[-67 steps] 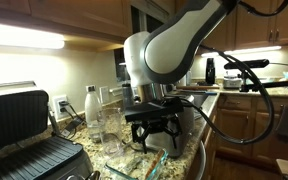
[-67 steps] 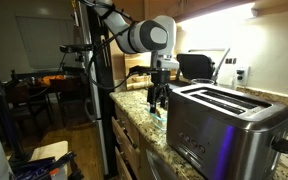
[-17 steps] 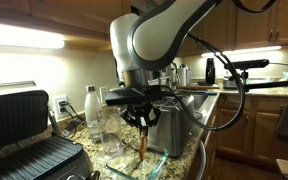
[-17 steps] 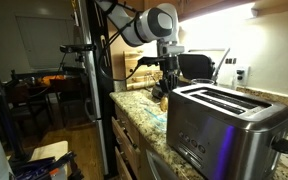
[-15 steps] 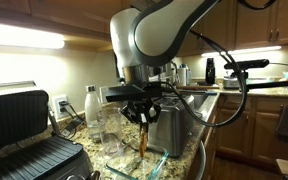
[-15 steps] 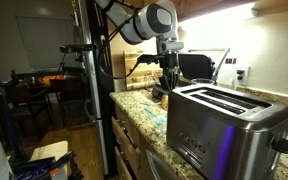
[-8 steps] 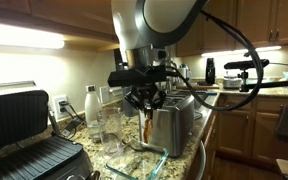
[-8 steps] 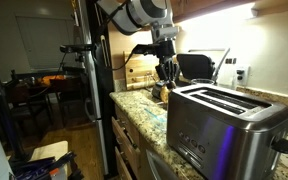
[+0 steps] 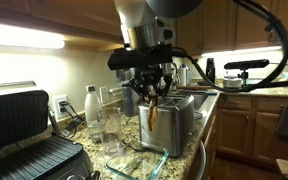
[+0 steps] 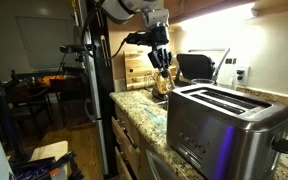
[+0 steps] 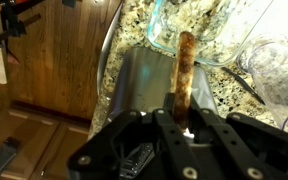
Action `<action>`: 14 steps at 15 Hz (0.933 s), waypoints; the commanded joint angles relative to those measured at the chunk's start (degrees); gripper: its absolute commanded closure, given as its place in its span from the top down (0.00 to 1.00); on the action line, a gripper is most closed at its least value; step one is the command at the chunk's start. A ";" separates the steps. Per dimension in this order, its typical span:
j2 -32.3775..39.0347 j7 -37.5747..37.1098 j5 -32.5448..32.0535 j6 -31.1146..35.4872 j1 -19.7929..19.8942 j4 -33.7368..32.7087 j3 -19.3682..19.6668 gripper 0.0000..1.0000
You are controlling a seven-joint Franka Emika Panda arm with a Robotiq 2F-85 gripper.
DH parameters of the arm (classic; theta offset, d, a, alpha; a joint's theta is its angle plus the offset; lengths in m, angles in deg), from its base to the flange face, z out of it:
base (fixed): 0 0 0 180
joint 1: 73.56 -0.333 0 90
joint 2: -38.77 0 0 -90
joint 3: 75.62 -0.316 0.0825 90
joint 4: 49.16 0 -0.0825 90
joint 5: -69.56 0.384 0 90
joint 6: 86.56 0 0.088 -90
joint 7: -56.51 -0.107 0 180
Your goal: Put two slices of bread in the bread toaster
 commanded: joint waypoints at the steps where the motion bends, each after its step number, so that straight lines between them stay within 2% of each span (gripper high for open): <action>1: -4.54 -3.59 -1.97 -2.71 0.54 3.18 -0.52 0.08; 14: -8.43 -5.51 -5.22 -9.50 3.70 1.94 -0.26 0.08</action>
